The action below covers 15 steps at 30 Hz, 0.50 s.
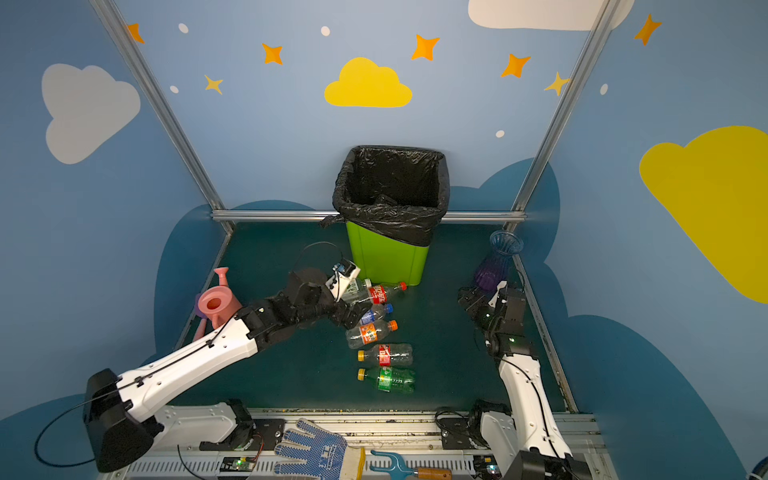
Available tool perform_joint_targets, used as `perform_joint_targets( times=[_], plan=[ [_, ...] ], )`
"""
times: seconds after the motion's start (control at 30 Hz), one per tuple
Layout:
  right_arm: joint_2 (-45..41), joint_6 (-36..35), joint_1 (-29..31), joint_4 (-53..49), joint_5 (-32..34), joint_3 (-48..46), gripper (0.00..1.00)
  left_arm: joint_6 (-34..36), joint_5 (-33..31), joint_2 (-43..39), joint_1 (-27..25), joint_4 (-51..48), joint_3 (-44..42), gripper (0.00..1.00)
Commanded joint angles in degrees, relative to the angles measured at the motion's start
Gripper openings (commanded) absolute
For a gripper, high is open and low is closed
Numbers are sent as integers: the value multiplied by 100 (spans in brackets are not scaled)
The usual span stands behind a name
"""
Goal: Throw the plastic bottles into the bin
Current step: 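Lower the left gripper to the green soda bottle nearest the robot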
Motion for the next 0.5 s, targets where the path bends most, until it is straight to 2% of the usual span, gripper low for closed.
perform_joint_targets(
  times=[0.0,0.1,0.23,0.37,0.47],
  plan=[
    [2,25,-7,-2,107,59,93,458,163,235,-393,-282,-57,100],
    [-6,25,-4,-12,127,28,93,744,450,502,-779,-399,-12,100],
    [-49,25,-19,-54,168,-11,93,1164,401,1001,-1257,-715,171,99],
    [-117,-36,-28,-106,225,-36,93,1392,533,1492,-1522,-1101,397,95],
    [-152,-36,-54,-107,239,-71,93,1618,353,1812,-1736,-1303,509,93]
  ],
)
